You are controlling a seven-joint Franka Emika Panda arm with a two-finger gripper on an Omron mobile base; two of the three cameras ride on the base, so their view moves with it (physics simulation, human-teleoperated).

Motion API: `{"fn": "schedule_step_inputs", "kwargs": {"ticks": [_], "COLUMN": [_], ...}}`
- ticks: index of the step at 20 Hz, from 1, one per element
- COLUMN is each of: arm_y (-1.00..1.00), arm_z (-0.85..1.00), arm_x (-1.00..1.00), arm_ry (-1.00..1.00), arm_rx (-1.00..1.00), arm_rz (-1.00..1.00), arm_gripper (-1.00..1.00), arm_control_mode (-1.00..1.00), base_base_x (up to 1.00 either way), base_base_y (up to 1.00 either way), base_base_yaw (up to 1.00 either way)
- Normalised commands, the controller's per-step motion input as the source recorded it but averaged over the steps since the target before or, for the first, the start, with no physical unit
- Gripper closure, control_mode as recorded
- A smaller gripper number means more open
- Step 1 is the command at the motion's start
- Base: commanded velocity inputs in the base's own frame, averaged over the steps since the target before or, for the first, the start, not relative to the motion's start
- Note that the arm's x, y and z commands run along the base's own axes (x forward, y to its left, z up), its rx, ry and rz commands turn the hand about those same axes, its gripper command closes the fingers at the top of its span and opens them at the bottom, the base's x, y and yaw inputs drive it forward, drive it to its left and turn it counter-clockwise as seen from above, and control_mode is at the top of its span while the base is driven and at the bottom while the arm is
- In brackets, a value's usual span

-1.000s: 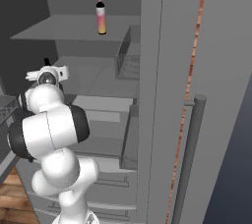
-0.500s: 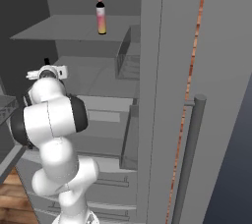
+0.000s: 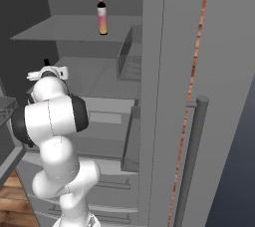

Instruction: Open the fridge, grab two sodas, and place both sodas inside the bowl with ice on the dining counter.

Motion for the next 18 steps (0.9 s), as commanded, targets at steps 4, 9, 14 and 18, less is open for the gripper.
{"fn": "schedule_step_inputs", "kwargs": {"ticks": [4, 9, 14, 18], "arm_y": [0.00, 0.00, 0.00, -0.08], "arm_z": [-0.01, -0.07, -0.02, 0.17], "arm_x": [0.00, -0.04, -0.12, -0.37], "arm_ry": [0.00, -0.01, -0.06, -0.04], "arm_rx": [0.00, 0.00, 0.01, 0.01], "arm_rz": [0.00, 0.00, 0.00, 0.00], "arm_gripper": [1.00, 1.00, 1.00, 1.00], "arm_control_mode": [-1.00, -1.00, -1.00, -1.00], "base_base_x": [0.00, 0.00, 0.00, 0.00], "base_base_y": [0.00, 0.00, 0.00, 0.00], "base_base_yaw": [0.00, 0.00, 0.00, 0.00]}}
